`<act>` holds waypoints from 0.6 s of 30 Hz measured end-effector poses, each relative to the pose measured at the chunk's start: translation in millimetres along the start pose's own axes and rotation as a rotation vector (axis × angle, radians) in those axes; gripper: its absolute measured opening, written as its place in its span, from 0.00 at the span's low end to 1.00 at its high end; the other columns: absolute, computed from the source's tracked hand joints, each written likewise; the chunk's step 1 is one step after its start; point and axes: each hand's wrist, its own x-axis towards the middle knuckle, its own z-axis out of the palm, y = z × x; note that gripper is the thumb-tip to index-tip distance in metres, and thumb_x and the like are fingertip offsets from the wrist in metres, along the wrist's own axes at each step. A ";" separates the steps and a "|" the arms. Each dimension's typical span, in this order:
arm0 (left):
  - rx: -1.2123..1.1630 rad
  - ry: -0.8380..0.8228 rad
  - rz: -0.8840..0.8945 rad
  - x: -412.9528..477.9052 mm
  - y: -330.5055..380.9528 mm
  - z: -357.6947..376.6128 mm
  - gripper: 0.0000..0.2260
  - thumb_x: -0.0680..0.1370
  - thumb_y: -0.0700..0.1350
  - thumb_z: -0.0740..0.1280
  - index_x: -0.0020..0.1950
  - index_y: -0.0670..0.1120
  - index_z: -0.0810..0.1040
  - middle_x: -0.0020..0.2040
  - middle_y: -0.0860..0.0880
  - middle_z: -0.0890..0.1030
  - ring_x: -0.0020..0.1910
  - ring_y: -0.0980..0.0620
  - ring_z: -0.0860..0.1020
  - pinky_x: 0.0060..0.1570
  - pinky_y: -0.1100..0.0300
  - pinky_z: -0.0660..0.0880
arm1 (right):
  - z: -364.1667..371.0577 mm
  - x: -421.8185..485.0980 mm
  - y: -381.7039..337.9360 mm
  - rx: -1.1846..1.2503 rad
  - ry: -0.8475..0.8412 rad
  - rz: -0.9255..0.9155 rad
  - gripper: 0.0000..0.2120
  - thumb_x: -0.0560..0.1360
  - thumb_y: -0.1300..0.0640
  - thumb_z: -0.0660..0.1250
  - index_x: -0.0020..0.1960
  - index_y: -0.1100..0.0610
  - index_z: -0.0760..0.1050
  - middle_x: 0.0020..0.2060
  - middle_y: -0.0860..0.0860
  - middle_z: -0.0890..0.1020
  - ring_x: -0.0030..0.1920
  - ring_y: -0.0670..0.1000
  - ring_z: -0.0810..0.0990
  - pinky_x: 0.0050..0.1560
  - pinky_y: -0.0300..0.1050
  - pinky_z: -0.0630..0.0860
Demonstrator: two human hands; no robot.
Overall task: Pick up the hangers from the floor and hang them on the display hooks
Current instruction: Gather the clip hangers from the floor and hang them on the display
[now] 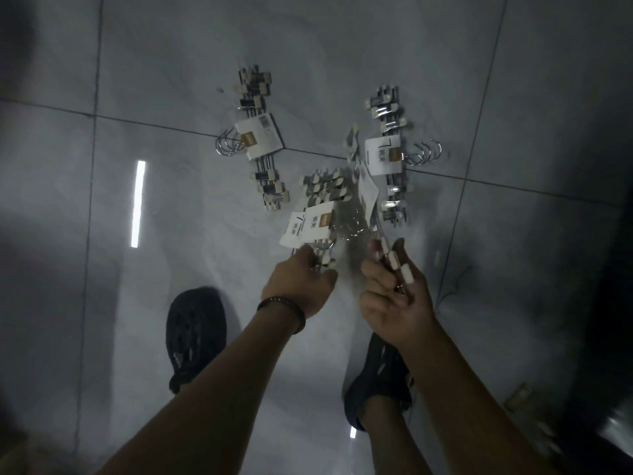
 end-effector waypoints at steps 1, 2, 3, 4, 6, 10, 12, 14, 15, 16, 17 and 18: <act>0.094 0.016 0.010 -1.2 3.2 -3.5 0.13 0.75 0.60 0.67 0.55 0.55 0.73 0.49 0.50 0.81 0.46 0.43 0.80 0.45 0.52 0.79 | 3.2 0.4 0.9 0.027 0.002 -0.006 0.25 0.86 0.42 0.51 0.61 0.63 0.75 0.33 0.55 0.79 0.22 0.46 0.74 0.24 0.41 0.74; 0.167 0.037 0.015 -2.9 7.5 -5.8 0.16 0.75 0.60 0.66 0.58 0.54 0.73 0.50 0.49 0.81 0.46 0.43 0.80 0.46 0.50 0.81 | 6.2 4.2 3.0 -0.027 0.039 -0.042 0.24 0.86 0.42 0.52 0.58 0.61 0.75 0.31 0.53 0.78 0.21 0.46 0.74 0.22 0.40 0.73; 0.235 0.057 0.029 -5.0 11.9 -7.2 0.18 0.75 0.60 0.66 0.61 0.53 0.72 0.50 0.48 0.82 0.46 0.43 0.81 0.47 0.49 0.82 | 16.7 6.5 10.9 -0.179 0.194 -0.131 0.22 0.86 0.43 0.54 0.54 0.59 0.77 0.29 0.52 0.76 0.20 0.45 0.72 0.20 0.41 0.69; 0.311 0.072 0.069 -6.8 15.8 -7.4 0.18 0.76 0.59 0.65 0.63 0.53 0.71 0.49 0.48 0.82 0.46 0.42 0.81 0.47 0.49 0.82 | 23.0 10.1 18.3 -0.366 0.361 -0.226 0.21 0.86 0.42 0.56 0.50 0.57 0.77 0.28 0.51 0.75 0.20 0.45 0.70 0.19 0.39 0.65; 0.435 0.078 0.134 -9.3 19.7 -8.1 0.16 0.78 0.56 0.64 0.64 0.53 0.70 0.46 0.49 0.81 0.43 0.43 0.81 0.45 0.50 0.82 | 24.5 16.1 32.7 -0.490 0.525 -0.320 0.20 0.85 0.41 0.59 0.46 0.56 0.76 0.28 0.51 0.72 0.20 0.46 0.66 0.22 0.36 0.61; 0.282 -0.010 0.087 -6.2 17.5 -20.5 0.12 0.76 0.55 0.66 0.56 0.54 0.70 0.43 0.51 0.79 0.42 0.45 0.79 0.42 0.53 0.79 | 23.8 13.9 34.4 -0.338 0.455 -0.321 0.20 0.82 0.42 0.61 0.44 0.57 0.75 0.27 0.52 0.70 0.19 0.46 0.64 0.21 0.35 0.60; 0.207 -0.052 0.075 -4.6 16.4 -21.4 0.11 0.75 0.55 0.68 0.52 0.53 0.70 0.43 0.51 0.79 0.42 0.45 0.78 0.40 0.53 0.76 | 28.5 14.8 32.8 -0.378 0.427 -0.292 0.19 0.81 0.42 0.61 0.43 0.57 0.75 0.25 0.50 0.71 0.19 0.45 0.64 0.22 0.35 0.59; 0.147 -0.036 0.064 -5.9 10.7 -17.9 0.12 0.76 0.55 0.69 0.54 0.53 0.71 0.46 0.51 0.81 0.44 0.45 0.80 0.43 0.51 0.79 | 29.3 17.8 36.2 -0.602 0.486 -0.297 0.20 0.85 0.42 0.58 0.50 0.58 0.76 0.26 0.50 0.75 0.20 0.47 0.68 0.24 0.36 0.61; 0.147 -0.051 0.073 -5.9 6.2 -16.4 0.13 0.77 0.53 0.70 0.57 0.54 0.70 0.47 0.51 0.82 0.46 0.46 0.81 0.46 0.51 0.81 | 28.4 19.5 37.9 -0.700 0.495 -0.310 0.21 0.86 0.41 0.57 0.53 0.58 0.76 0.28 0.52 0.77 0.21 0.48 0.71 0.25 0.38 0.63; 0.125 -0.138 0.086 -4.1 -0.5 -15.2 0.16 0.77 0.51 0.72 0.61 0.54 0.70 0.50 0.51 0.82 0.49 0.46 0.82 0.48 0.51 0.81 | 27.4 19.9 38.6 -0.836 0.498 -0.330 0.20 0.86 0.42 0.57 0.54 0.58 0.76 0.31 0.53 0.80 0.24 0.50 0.75 0.25 0.40 0.66; 0.040 -0.296 0.083 -2.5 -7.0 -15.4 0.22 0.77 0.47 0.74 0.67 0.54 0.69 0.54 0.51 0.82 0.54 0.46 0.82 0.50 0.55 0.80 | 26.7 19.5 38.9 -1.033 0.522 -0.353 0.18 0.86 0.43 0.57 0.55 0.57 0.76 0.36 0.52 0.83 0.28 0.50 0.80 0.25 0.41 0.70; -0.134 -0.483 0.038 -0.1 -14.0 -18.1 0.28 0.77 0.43 0.74 0.74 0.55 0.67 0.60 0.50 0.81 0.60 0.46 0.81 0.53 0.58 0.78 | 24.0 19.1 38.7 -1.242 0.553 -0.367 0.15 0.87 0.45 0.58 0.57 0.55 0.76 0.40 0.50 0.84 0.33 0.47 0.83 0.28 0.40 0.74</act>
